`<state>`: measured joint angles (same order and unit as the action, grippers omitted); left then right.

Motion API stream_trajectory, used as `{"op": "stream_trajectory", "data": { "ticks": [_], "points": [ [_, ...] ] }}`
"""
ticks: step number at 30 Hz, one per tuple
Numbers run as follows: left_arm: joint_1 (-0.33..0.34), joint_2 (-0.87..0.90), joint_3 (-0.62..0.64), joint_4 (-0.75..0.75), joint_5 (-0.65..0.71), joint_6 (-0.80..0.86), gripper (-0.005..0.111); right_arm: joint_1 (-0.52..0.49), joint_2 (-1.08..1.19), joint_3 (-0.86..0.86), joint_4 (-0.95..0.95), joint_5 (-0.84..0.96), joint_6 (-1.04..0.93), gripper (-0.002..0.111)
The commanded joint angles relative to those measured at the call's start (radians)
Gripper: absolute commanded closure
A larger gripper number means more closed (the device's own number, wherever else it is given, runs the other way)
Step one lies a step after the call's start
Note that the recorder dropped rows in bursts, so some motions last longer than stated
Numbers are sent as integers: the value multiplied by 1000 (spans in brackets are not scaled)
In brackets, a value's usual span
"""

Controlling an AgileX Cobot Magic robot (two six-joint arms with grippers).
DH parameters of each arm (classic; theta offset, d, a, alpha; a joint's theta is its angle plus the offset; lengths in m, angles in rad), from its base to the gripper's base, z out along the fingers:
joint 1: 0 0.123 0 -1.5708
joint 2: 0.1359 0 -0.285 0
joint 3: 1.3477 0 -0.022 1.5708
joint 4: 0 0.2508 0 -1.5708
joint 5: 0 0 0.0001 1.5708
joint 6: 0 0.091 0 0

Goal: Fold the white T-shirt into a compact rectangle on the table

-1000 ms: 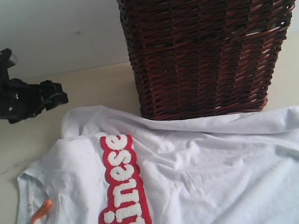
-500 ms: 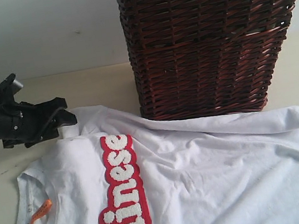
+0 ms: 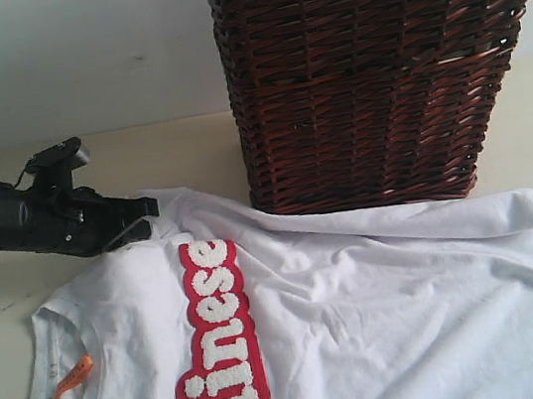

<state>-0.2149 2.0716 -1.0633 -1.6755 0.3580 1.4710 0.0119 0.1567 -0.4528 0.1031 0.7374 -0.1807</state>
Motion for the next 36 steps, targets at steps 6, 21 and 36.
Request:
{"op": "stream_trajectory", "data": {
  "ticks": [6, 21, 36],
  "points": [
    [-6, -6, -19, -4, -145, 381, 107, -1, -5, 3, 3, -12, 3, 108],
    [-6, -32, -65, 14, -166, 627, 107, -1, -5, 3, 3, -12, 3, 108],
    [-8, -35, -227, 131, -211, 627, 105, -1, -5, 3, 3, -12, 3, 108]
  ]
}}
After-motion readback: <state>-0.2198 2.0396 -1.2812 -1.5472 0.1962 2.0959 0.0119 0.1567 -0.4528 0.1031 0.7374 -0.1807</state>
